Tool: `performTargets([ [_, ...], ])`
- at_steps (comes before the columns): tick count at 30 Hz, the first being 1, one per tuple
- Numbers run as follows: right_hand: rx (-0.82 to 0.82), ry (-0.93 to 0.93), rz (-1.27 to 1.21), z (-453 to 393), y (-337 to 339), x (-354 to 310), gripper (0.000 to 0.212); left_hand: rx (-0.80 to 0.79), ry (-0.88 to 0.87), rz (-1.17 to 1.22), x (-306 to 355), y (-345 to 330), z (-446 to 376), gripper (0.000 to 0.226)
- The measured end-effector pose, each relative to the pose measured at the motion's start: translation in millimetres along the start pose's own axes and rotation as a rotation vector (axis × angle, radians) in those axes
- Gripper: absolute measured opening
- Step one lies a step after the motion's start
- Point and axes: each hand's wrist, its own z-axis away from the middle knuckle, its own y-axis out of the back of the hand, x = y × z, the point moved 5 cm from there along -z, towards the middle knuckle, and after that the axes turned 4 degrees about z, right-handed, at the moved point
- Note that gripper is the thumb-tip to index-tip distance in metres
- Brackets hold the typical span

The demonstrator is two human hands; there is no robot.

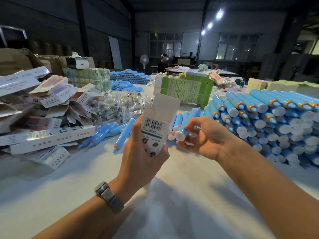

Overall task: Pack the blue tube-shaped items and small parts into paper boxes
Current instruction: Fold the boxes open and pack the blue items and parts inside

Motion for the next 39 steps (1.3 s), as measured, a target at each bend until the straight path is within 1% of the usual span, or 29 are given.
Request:
performTargets([
  [2,0.03,0.104,0.037,1.4,0.8,-8.3,0.016,-0.003,-0.006,-0.026,-2.6,0.3,-0.4,0.079],
  [4,0.049,0.298,0.011,6.4,0.7,-25.6,0.02,-0.002,0.007,-0.043,-4.5,0.4,-1.0,0.082],
  [5,0.029,0.394,-0.031,11.8,-0.6,-35.2,0.021,0.0,0.011,-0.048,-4.8,0.6,-1.7,0.083],
  [8,-0.135,0.636,-0.151,36.9,-10.3,-59.1,0.014,0.0,0.001,-0.051,-1.8,1.1,-3.4,0.083],
  [9,-0.176,0.708,-0.17,45.3,-13.6,-63.7,0.016,-0.002,0.001,-0.049,-0.2,1.2,-3.9,0.083],
  [10,-0.193,0.776,-0.17,52.8,-17.2,-66.5,0.025,-0.007,0.001,-0.047,1.3,0.7,-3.9,0.082],
  [11,-0.174,0.846,-0.135,60.0,-20.1,-68.2,0.039,-0.016,-0.002,-0.045,2.7,-0.2,-3.5,0.083],
  [13,-0.051,0.999,0.053,72.4,-23.6,-70.2,0.07,-0.026,-0.019,-0.055,4.7,-1.7,-2.3,0.084],
  [14,0.011,1.069,0.17,77.1,-25.3,-70.8,0.082,-0.029,-0.027,-0.064,5.0,-2.3,-2.0,0.085],
  [16,0.083,1.181,0.327,84.3,-27.4,-73.2,0.096,-0.033,-0.033,-0.08,4.5,-2.5,-1.5,0.085],
  [18,0.102,1.278,0.423,89.4,-27.9,-78.6,0.101,-0.026,-0.036,-0.107,4.2,-2.0,-1.3,0.084],
  [20,0.098,1.324,0.522,89.9,-27.0,-82.0,0.099,-0.026,-0.044,-0.121,5.7,-3.0,-0.7,0.083],
  [23,0.06,1.276,0.651,82.8,-26.1,-77.5,0.094,-0.052,-0.032,-0.084,8.2,-3.1,-1.1,0.076],
  [26,0.009,1.242,0.737,73.9,-28.1,-68.5,0.09,-0.107,-0.057,0.028,10.8,-0.7,-1.2,0.051],
  [28,0.014,1.231,0.728,69.5,-26.6,-67.8,0.084,-0.121,-0.082,0.075,12.6,1.5,-1.4,0.033],
  [30,0.045,1.232,0.699,67.6,-23.0,-69.4,0.075,-0.129,-0.059,0.101,12.8,2.2,-1.9,0.026],
  [32,0.067,1.239,0.656,67.5,-20.1,-69.4,0.064,-0.136,-0.033,0.118,14.1,1.7,-2.6,0.025],
  [34,0.077,1.264,0.61,69.3,-18.9,-69.5,0.054,-0.124,-0.044,0.105,15.6,2.0,-2.4,0.023],
  [37,0.048,1.296,0.532,71.0,-16.9,-69.5,0.043,-0.12,-0.066,0.086,16.6,1.1,-1.7,0.024],
  [39,0.059,1.288,0.555,68.4,-16.6,-64.3,0.034,-0.117,-0.069,0.096,16.0,0.9,-0.9,0.023],
])
